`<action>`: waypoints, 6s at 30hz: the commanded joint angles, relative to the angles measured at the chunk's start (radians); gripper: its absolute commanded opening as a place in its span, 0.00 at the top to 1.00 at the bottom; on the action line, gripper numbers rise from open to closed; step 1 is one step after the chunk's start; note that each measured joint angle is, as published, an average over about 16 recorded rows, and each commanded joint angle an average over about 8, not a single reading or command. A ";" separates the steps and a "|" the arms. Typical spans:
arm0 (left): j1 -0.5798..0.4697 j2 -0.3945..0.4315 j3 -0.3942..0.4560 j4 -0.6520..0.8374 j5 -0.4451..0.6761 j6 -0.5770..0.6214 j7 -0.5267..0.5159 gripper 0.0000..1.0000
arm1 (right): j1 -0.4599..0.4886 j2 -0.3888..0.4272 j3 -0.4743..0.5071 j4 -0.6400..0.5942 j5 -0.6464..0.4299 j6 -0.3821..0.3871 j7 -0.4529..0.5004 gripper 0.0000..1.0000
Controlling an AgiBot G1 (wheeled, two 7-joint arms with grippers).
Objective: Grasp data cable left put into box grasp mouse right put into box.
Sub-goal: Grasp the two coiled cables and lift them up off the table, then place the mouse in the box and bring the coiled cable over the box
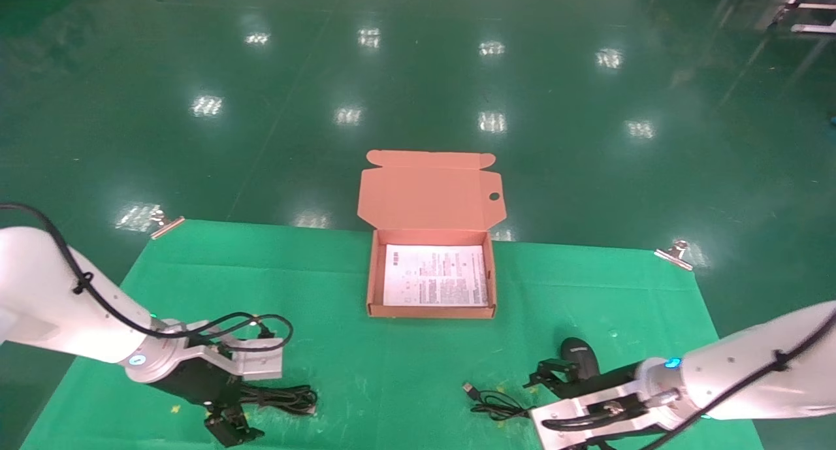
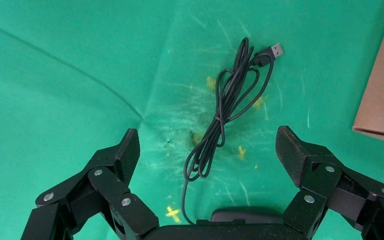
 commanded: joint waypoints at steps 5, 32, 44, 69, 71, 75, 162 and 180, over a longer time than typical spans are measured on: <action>-0.008 0.042 -0.002 0.116 0.006 -0.064 0.062 0.00 | 0.003 -0.048 -0.008 -0.097 -0.009 0.037 -0.042 0.00; -0.026 0.105 -0.022 0.360 -0.020 -0.157 0.202 1.00 | -0.027 -0.128 -0.008 -0.265 -0.046 0.215 -0.132 1.00; -0.027 0.104 -0.018 0.347 -0.015 -0.154 0.200 1.00 | -0.027 -0.126 -0.010 -0.257 -0.048 0.210 -0.132 1.00; -0.025 0.102 -0.016 0.339 -0.011 -0.152 0.199 1.00 | -0.025 -0.124 -0.012 -0.252 -0.051 0.207 -0.133 1.00; -0.026 0.102 -0.015 0.339 -0.011 -0.152 0.199 1.00 | -0.025 -0.124 -0.012 -0.252 -0.051 0.207 -0.132 1.00; -0.035 0.093 -0.015 0.331 -0.010 -0.147 0.205 1.00 | -0.017 -0.111 0.001 -0.248 -0.037 0.205 -0.124 1.00; -0.258 0.000 -0.053 -0.224 0.188 -0.287 -0.038 1.00 | 0.431 -0.412 0.173 -0.506 0.235 0.440 -0.237 1.00; -0.163 -0.115 -0.017 -0.432 0.279 -0.184 -0.230 1.00 | 0.363 -0.423 -0.029 -0.492 0.336 0.523 -0.201 1.00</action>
